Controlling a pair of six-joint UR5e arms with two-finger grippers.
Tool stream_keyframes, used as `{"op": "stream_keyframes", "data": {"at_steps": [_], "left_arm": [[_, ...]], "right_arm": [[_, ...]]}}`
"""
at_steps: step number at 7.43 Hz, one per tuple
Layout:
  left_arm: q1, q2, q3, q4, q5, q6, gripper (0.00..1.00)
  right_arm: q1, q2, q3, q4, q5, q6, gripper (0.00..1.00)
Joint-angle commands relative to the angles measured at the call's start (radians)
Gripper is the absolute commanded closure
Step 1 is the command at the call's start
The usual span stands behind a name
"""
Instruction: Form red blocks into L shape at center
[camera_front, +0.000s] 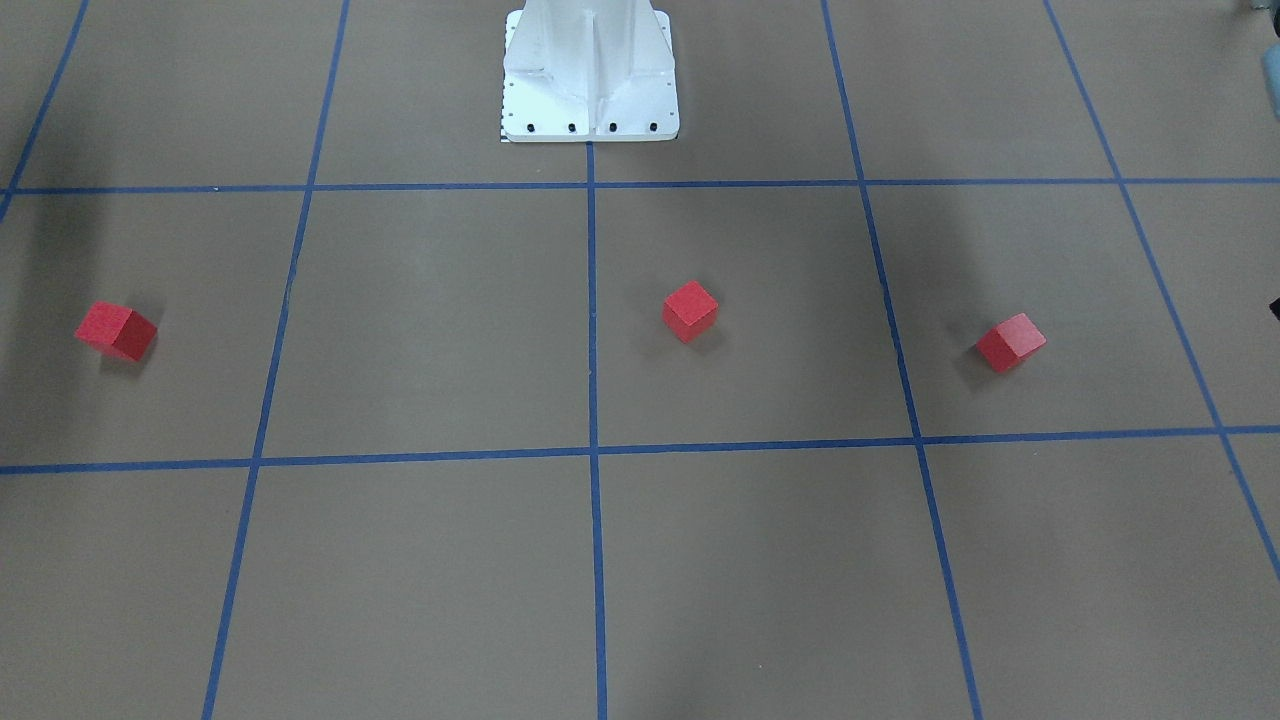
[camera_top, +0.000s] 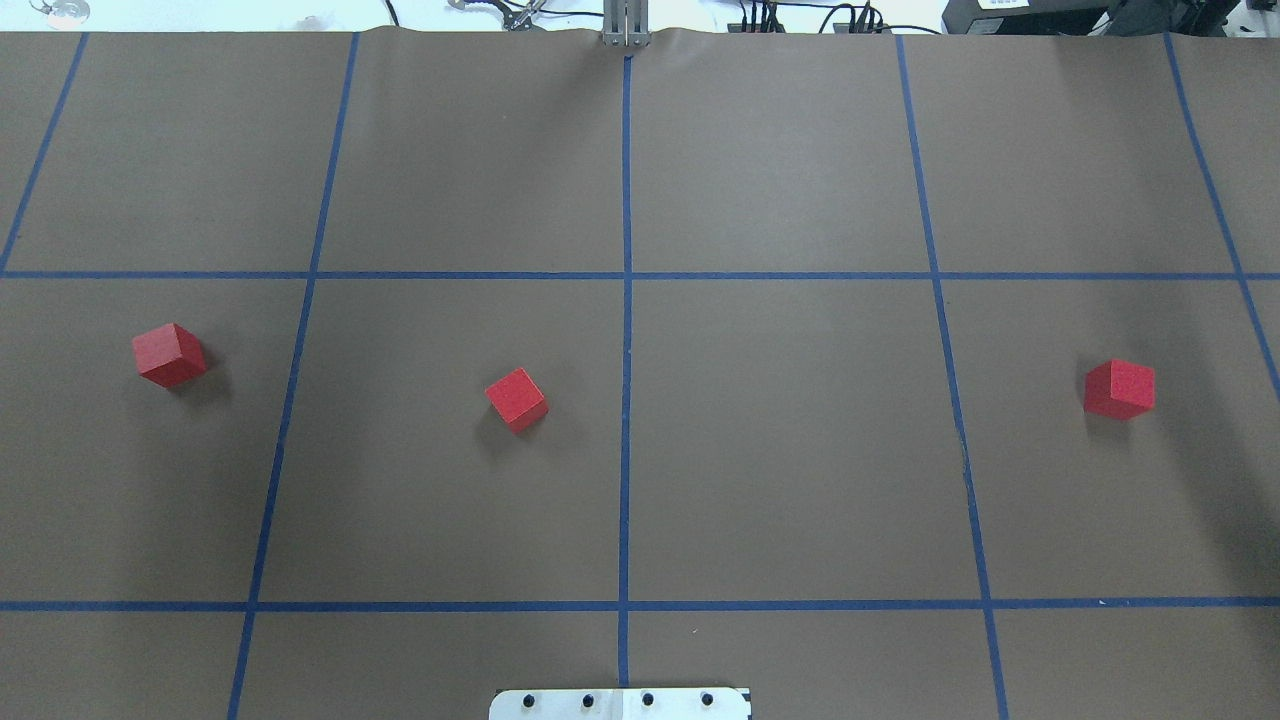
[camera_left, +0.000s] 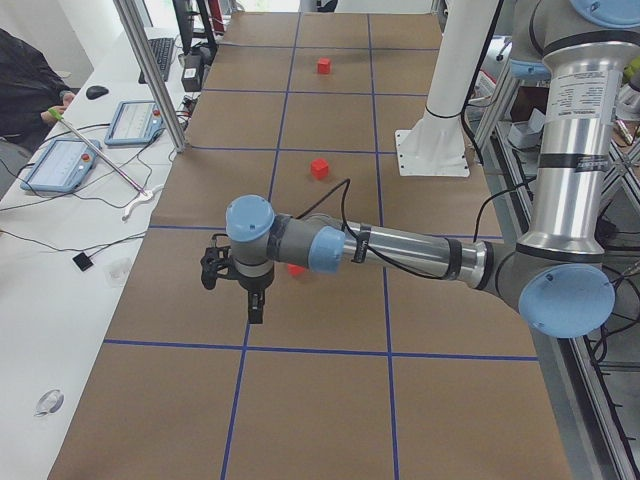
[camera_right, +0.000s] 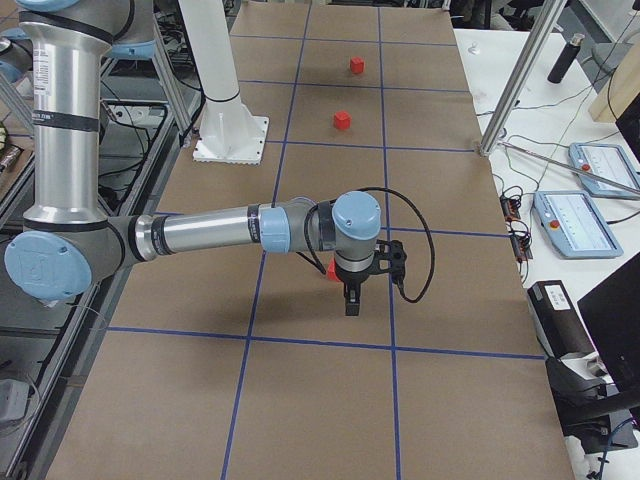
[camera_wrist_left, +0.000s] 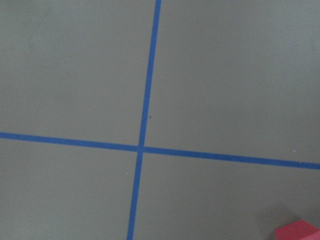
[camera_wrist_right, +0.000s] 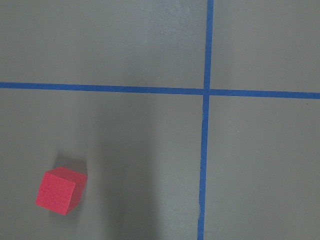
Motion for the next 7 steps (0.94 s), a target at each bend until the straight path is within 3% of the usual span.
{"op": "stream_keyframes", "data": {"at_steps": [1, 2, 3, 5, 6, 7], "left_arm": [[0.252, -0.022, -0.166, 0.0, 0.114, -0.425, 0.0], [0.431, -0.033, -0.225, 0.007, 0.228, -0.581, 0.0], [0.529, -0.12, -0.206, 0.012, 0.232, -0.69, 0.0], [0.629, -0.285, -0.187, 0.123, 0.232, -0.865, 0.0], [0.693, -0.423, -0.125, 0.216, 0.244, -0.951, 0.0], [0.753, -0.512, -0.076, 0.233, 0.29, -1.02, 0.0]], "right_arm": [[0.0, 0.0, -0.001, 0.001, 0.0, -0.001, 0.0], [0.0, 0.0, -0.004, 0.001, -0.003, -0.002, 0.0], [0.0, 0.0, -0.004, 0.001, -0.006, -0.002, 0.0], [0.0, -0.001, -0.005, 0.002, -0.003, -0.003, 0.0], [0.0, -0.001, -0.004, 0.001, 0.0, -0.005, 0.0], [-0.002, -0.001, -0.007, 0.001, -0.001, -0.006, 0.0]]}}
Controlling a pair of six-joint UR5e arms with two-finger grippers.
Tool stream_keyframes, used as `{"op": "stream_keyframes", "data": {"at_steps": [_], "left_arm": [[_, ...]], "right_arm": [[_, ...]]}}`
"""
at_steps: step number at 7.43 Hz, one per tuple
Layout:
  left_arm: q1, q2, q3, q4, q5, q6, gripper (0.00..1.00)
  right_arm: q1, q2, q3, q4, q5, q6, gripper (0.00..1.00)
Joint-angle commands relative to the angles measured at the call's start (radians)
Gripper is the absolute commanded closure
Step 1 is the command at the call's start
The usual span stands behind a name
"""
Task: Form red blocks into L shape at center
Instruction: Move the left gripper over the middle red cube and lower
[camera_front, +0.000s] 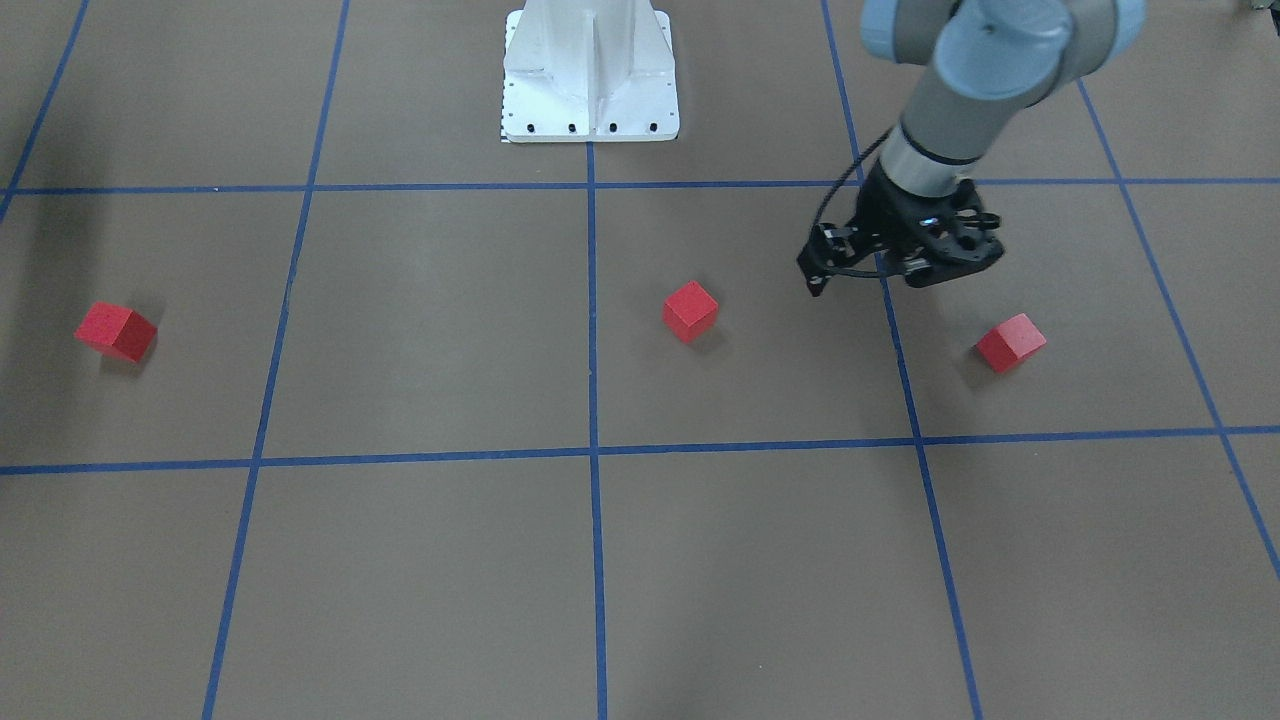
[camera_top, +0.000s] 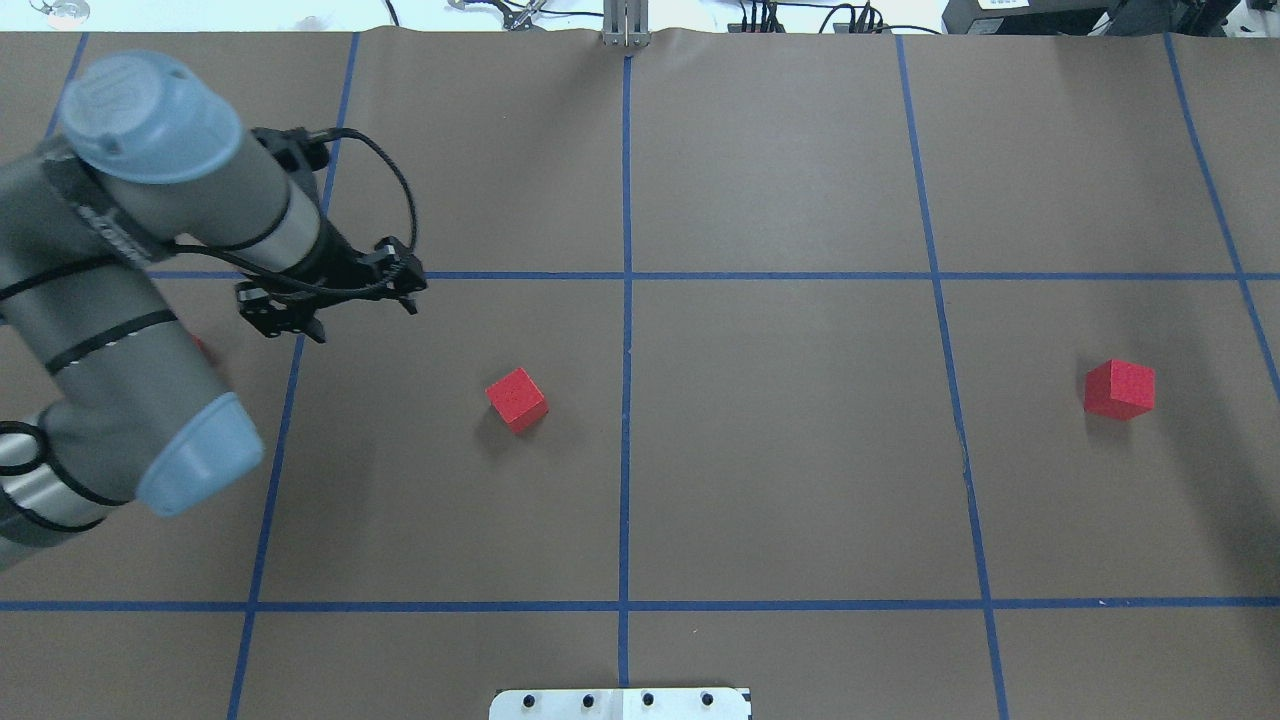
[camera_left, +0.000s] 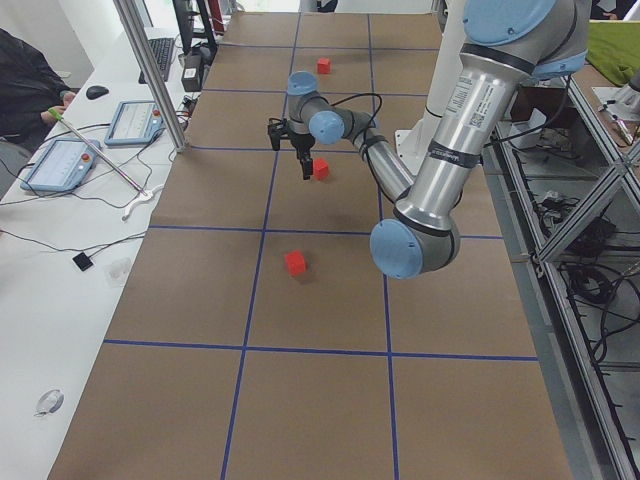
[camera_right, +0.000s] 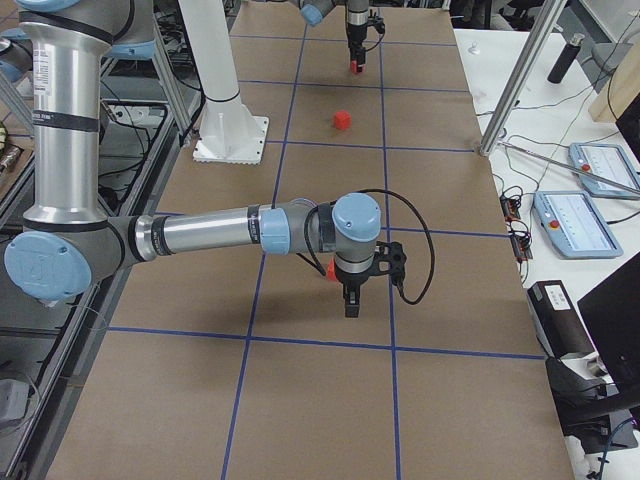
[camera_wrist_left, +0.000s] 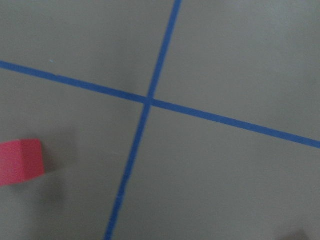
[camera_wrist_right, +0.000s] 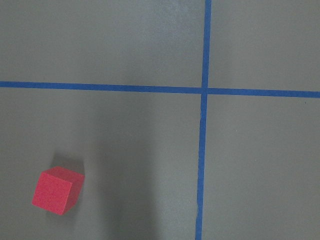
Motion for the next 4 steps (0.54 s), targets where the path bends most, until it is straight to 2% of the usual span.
{"op": "stream_keyframes", "data": {"at_steps": [1, 2, 3, 4], "left_arm": [[0.142, -0.174, 0.102, 0.044, 0.117, -0.165, 0.0], [0.166, -0.176, 0.133, -0.023, 0.162, -0.177, 0.0], [0.167, -0.176, 0.197, -0.082, 0.162, -0.175, 0.0], [0.166, -0.174, 0.21, -0.084, 0.162, -0.172, 0.0]], "right_arm": [[-0.001, 0.0, -0.002, 0.0, -0.006, -0.005, 0.0], [-0.003, 0.0, -0.002, 0.001, -0.004, -0.006, 0.0], [-0.003, 0.0, -0.002, 0.003, -0.007, -0.01, 0.0], [-0.003, 0.0, -0.005, 0.003, -0.009, -0.01, 0.0]]}}
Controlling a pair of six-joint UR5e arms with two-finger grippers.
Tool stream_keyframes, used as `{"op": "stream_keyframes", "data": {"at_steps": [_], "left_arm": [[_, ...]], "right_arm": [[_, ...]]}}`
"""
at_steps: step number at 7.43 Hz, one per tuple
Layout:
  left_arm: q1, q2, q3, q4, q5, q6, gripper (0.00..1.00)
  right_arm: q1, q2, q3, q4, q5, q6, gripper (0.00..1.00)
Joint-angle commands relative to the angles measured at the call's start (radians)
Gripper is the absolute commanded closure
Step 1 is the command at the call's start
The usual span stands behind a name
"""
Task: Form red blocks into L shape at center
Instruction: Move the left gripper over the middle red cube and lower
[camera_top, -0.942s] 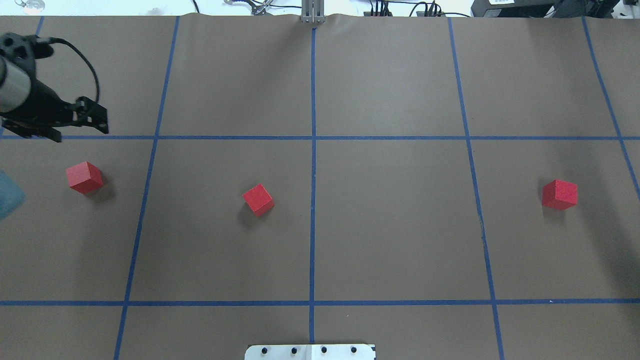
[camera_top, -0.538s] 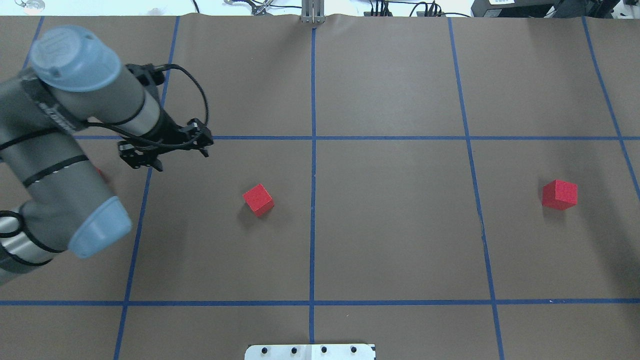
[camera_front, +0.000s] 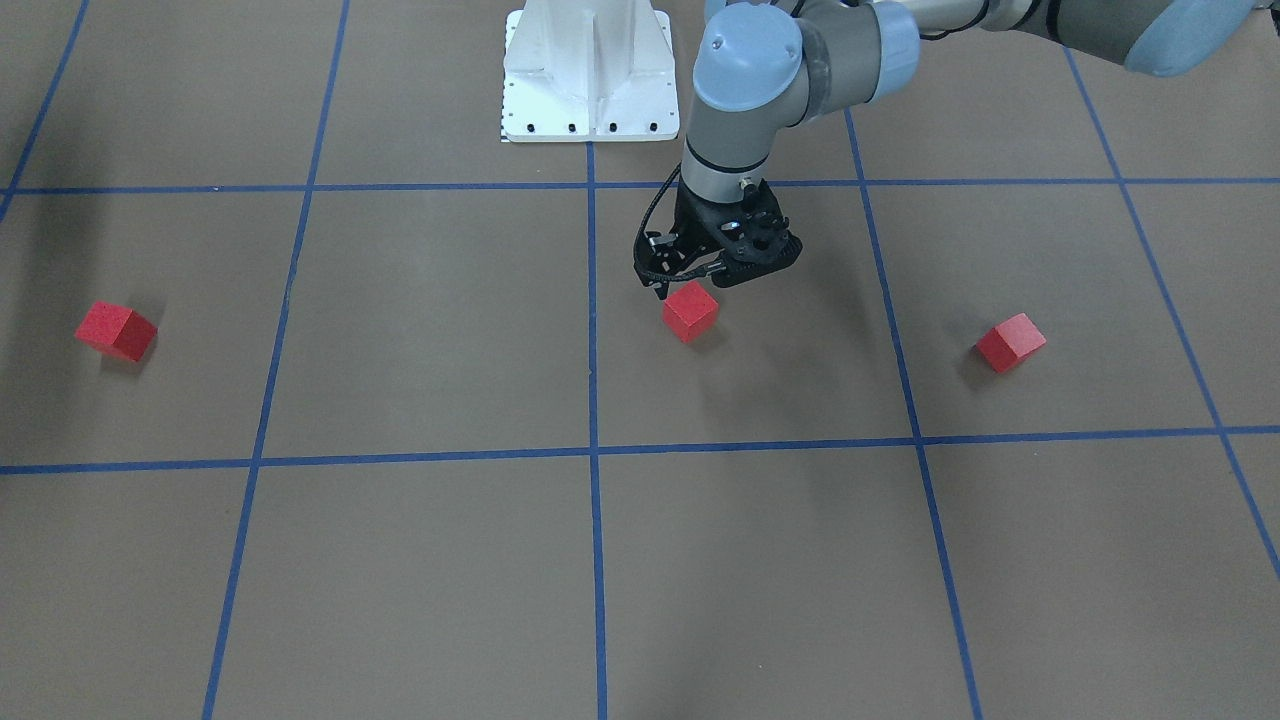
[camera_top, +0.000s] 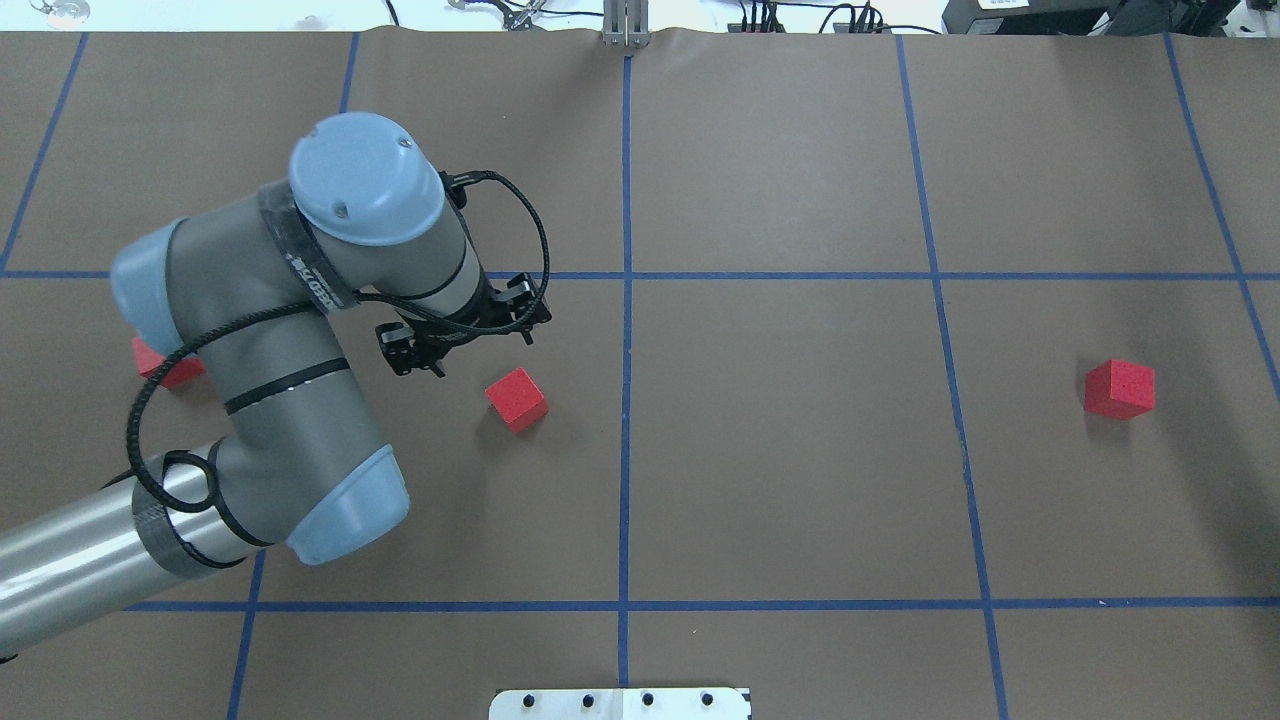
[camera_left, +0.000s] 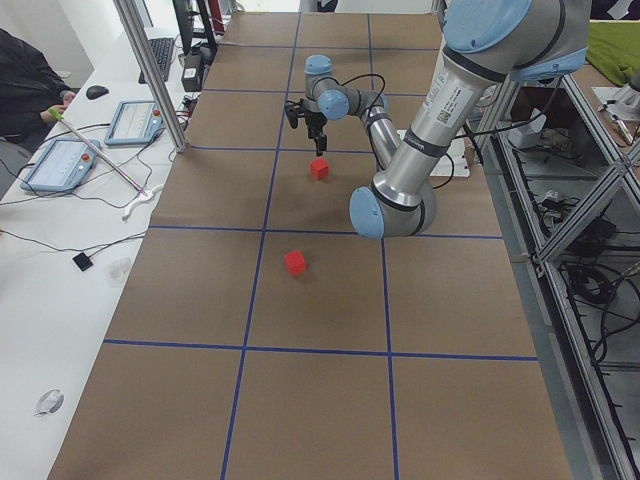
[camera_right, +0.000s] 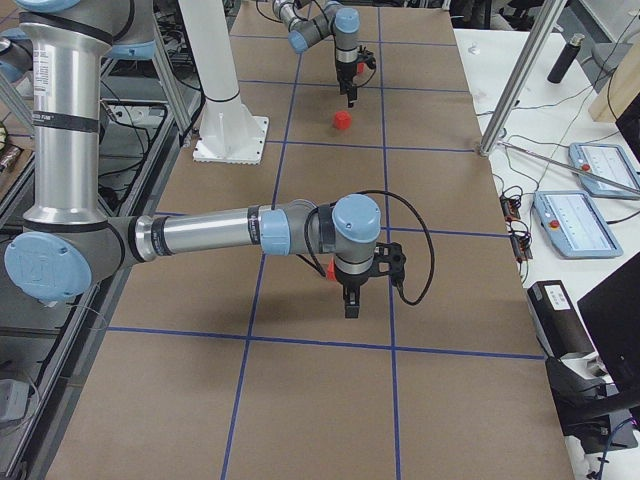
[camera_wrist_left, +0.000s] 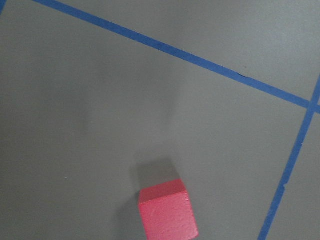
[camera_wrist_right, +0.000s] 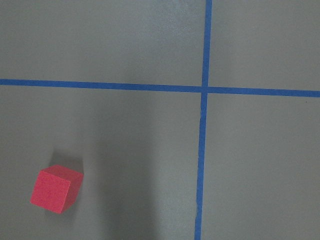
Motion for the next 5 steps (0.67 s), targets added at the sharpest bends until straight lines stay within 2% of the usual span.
{"op": "stream_keyframes", "data": {"at_steps": [1, 5], "left_arm": [[0.009, 0.005, 0.035, -0.027, 0.012, -0.003, 0.0], [0.064, 0.01, 0.081, -0.028, 0.04, -0.007, 0.0]], "right_arm": [[0.0, 0.0, -0.001, 0.002, -0.002, -0.001, 0.0], [0.0, 0.0, -0.004, 0.002, -0.002, -0.003, 0.0]]}}
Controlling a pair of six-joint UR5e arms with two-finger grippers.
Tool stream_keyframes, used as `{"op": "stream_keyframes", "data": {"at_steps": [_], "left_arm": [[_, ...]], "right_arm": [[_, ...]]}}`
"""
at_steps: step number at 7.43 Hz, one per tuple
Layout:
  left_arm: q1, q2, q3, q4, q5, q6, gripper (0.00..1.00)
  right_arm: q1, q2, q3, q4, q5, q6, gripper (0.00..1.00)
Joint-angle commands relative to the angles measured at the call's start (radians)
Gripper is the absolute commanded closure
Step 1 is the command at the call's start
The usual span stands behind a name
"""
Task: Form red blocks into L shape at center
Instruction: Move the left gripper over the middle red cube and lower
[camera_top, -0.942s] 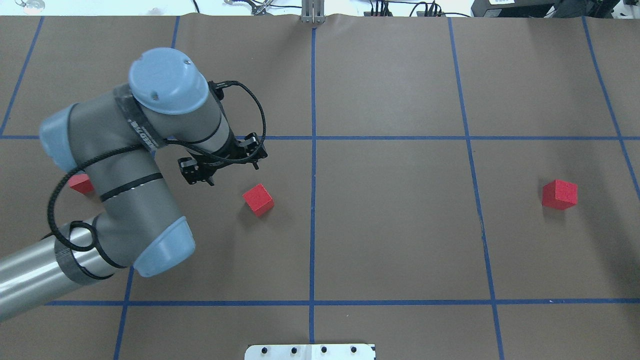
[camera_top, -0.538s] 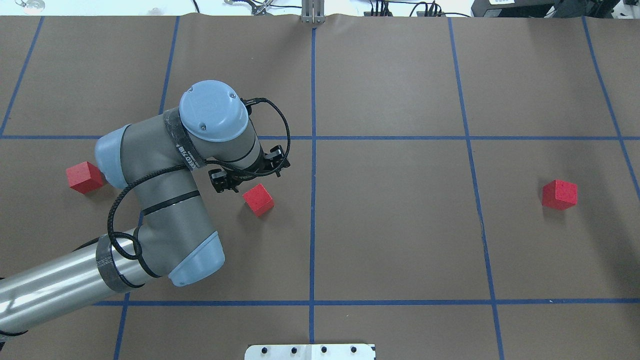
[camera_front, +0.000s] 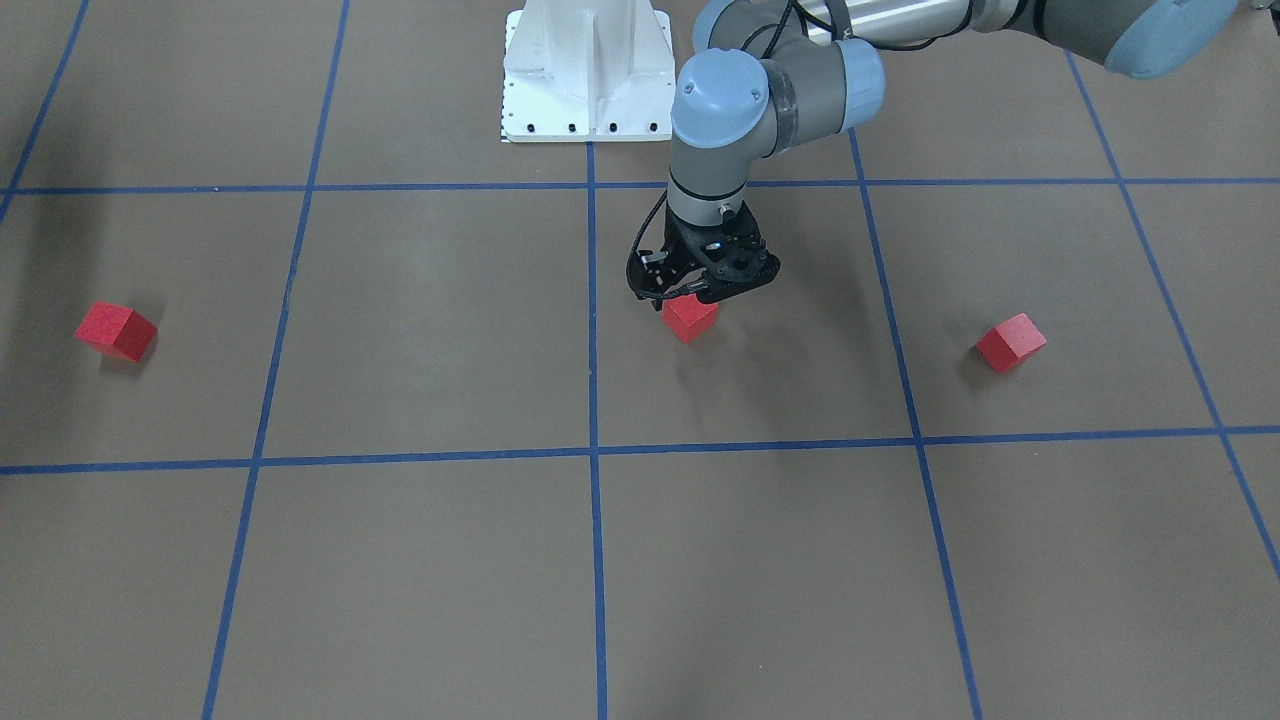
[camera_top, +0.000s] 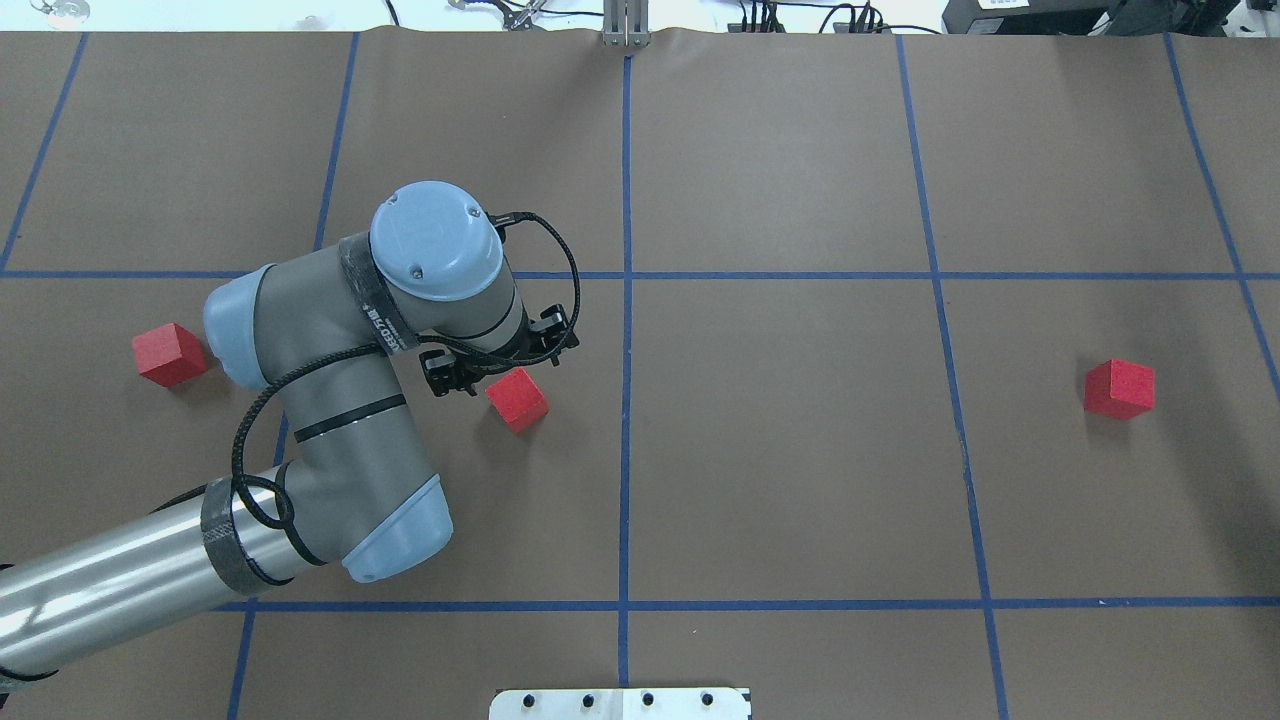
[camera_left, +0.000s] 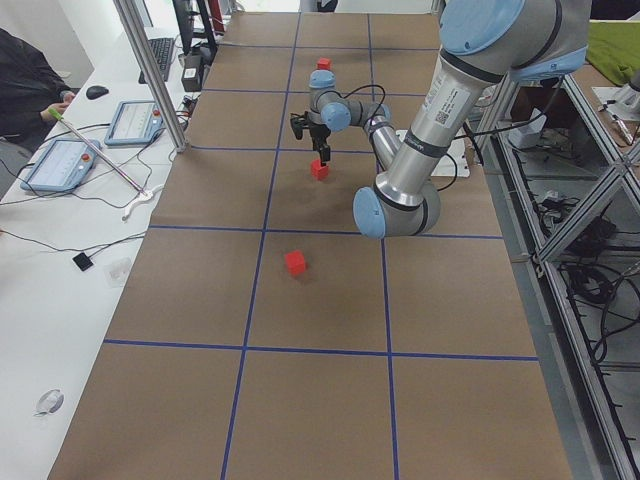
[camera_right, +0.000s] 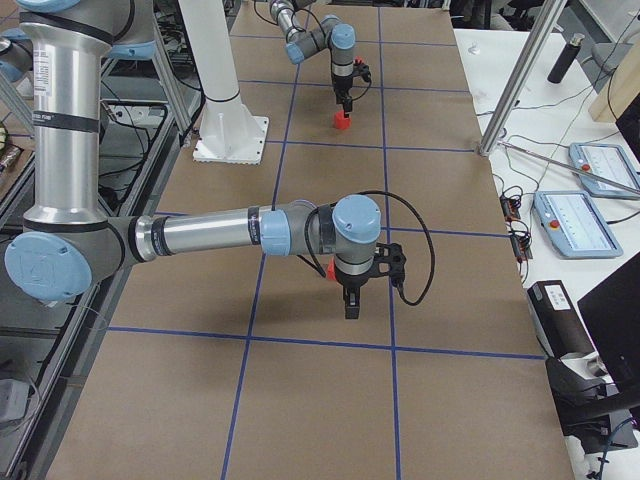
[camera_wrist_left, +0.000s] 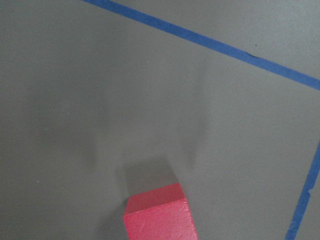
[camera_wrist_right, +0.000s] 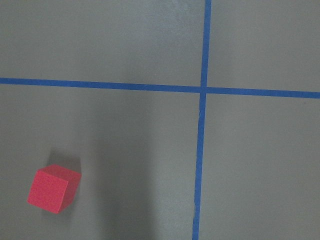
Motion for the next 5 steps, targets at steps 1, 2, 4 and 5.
{"op": "stream_keyframes", "data": {"at_steps": [1, 2, 4, 5], "left_arm": [[0.015, 0.002, 0.018, -0.002, 0.007, -0.002, 0.0], [0.02, 0.001, 0.02, -0.002, 0.007, -0.004, 0.0], [0.02, 0.001, 0.037, -0.006, 0.007, 0.0, 0.02], [0.02, 0.001, 0.044, -0.01, 0.007, 0.0, 0.02]], "right_arm": [[0.0, 0.0, -0.001, 0.0, -0.001, -0.001, 0.0], [0.0, 0.0, -0.001, 0.0, -0.001, -0.001, 0.0], [0.0, 0.002, -0.001, 0.0, -0.001, -0.001, 0.0], [0.0, 0.0, -0.001, 0.0, -0.001, -0.001, 0.0]]}}
